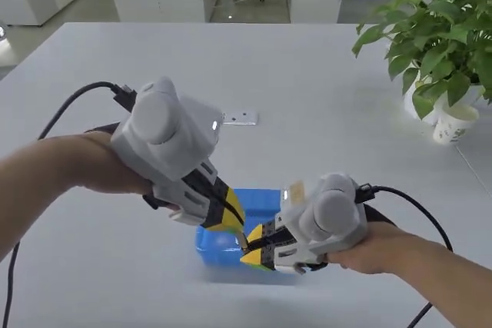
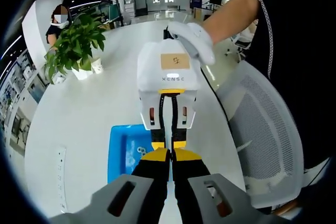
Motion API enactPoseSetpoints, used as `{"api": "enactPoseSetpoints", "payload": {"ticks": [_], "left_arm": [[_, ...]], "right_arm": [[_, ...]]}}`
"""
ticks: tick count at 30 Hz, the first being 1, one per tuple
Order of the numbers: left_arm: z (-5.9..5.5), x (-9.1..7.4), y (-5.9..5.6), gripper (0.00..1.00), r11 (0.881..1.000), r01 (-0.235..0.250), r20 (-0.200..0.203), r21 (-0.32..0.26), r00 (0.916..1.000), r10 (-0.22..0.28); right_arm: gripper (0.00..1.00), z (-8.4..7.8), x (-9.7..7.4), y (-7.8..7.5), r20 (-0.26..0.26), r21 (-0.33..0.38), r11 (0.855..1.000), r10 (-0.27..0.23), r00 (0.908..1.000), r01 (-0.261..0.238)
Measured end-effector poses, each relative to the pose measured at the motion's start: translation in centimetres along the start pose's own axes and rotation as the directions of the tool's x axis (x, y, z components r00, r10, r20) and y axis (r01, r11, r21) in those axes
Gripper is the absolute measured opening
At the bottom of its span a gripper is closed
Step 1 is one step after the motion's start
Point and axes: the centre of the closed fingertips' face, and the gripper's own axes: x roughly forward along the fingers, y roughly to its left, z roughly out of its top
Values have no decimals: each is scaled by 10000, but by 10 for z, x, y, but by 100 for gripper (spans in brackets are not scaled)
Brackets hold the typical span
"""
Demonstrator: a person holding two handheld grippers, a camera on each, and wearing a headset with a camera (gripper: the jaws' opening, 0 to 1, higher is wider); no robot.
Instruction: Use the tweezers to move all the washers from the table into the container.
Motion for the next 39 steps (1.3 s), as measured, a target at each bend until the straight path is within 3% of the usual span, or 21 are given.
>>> {"api": "enactPoseSetpoints", "payload": {"ticks": [10, 23, 39], "left_arm": [[-2, 16, -15, 4, 9994, 330, -157, 83, 9993, -329], [-6, 26, -25, 4, 9988, 476, -371, 69, 9982, -473], [-10, 33, -29, 4, 9990, 441, -391, 7, 9983, -440]], "right_arm": [[10, -13, 5, 21, -140, 194, 9997, 128, 9998, -125], [11, -22, 7, 33, -236, 302, 9995, 86, 9997, -79], [12, -26, 5, 36, -134, 537, 9985, -74, 9999, 81]]}}
